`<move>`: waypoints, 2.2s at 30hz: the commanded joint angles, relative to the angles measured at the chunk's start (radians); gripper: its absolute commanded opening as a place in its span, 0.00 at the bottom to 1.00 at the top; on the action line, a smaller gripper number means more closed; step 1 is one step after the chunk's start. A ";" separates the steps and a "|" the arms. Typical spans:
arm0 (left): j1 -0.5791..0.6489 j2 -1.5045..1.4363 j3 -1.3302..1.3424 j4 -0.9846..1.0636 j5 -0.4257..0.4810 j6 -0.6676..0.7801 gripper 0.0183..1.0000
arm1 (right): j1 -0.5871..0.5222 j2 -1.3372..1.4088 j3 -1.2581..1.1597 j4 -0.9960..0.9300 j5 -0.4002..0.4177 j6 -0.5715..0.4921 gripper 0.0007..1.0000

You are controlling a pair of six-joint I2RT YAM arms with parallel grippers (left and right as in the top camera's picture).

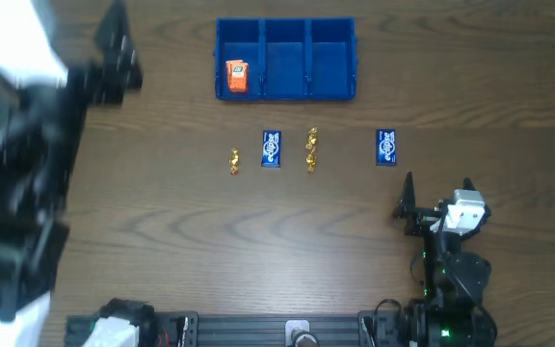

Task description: Sort Candies Into Trays

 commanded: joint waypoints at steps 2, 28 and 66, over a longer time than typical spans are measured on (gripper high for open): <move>0.151 -0.306 -0.407 0.114 0.184 0.061 0.92 | 0.006 -0.005 -0.004 -0.004 -0.008 -0.012 1.00; 0.224 -0.994 -1.425 0.465 0.309 0.064 1.00 | 0.006 -0.005 -0.004 -0.004 -0.008 -0.012 1.00; 0.224 -0.990 -1.424 0.306 0.298 0.063 1.00 | -0.003 -0.002 0.000 -0.004 -0.008 -0.011 1.00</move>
